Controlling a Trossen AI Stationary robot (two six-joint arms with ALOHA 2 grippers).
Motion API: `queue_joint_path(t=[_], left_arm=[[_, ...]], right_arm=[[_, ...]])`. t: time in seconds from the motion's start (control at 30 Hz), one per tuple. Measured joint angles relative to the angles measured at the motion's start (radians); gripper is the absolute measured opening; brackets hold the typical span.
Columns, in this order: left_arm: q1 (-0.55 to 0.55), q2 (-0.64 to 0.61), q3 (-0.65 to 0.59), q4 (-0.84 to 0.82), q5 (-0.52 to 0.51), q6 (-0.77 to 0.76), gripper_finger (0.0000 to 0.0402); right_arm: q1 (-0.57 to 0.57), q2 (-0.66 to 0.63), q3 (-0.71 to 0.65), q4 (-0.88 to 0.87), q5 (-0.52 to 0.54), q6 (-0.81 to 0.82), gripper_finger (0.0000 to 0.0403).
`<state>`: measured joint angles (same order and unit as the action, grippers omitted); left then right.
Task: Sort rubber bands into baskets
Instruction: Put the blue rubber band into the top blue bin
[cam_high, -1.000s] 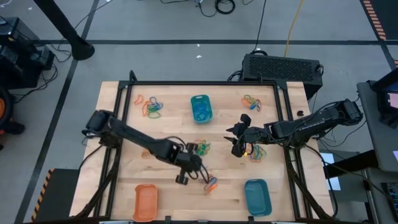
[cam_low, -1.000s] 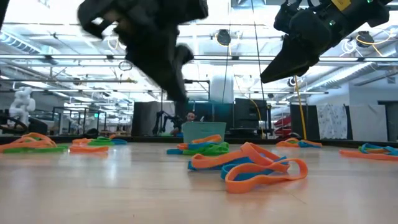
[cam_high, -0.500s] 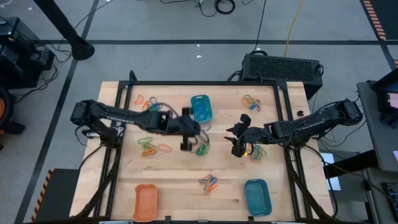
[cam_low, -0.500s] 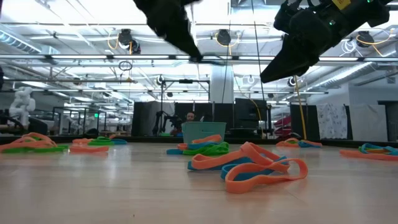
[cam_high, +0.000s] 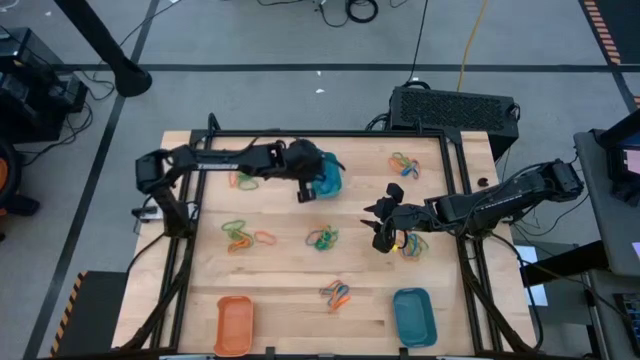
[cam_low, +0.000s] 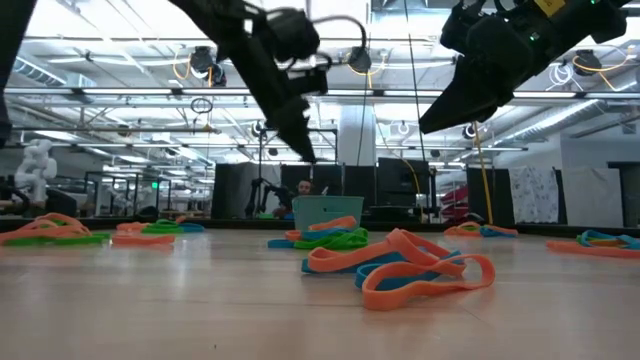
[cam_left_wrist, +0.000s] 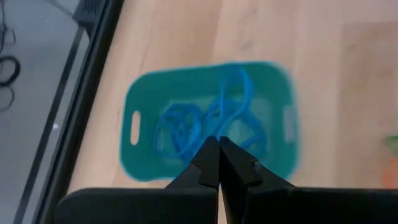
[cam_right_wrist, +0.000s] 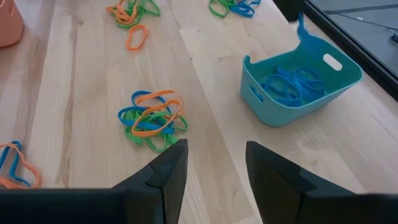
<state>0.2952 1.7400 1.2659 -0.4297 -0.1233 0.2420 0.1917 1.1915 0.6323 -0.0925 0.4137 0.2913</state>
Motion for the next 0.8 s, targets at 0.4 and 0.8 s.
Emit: queue_joint_path(t=[0.4,0.8], left_arm=[[0.038,0.089,0.000,0.006,0.016,0.004,0.0001],[0.036,0.089,0.000,0.073,0.016,0.003,0.0016]], right_arm=[[0.000,0.000,0.000,-0.008,0.000,-0.008,0.0155],[0.000,0.000,0.000,-0.007,0.000,-0.008,0.0155]])
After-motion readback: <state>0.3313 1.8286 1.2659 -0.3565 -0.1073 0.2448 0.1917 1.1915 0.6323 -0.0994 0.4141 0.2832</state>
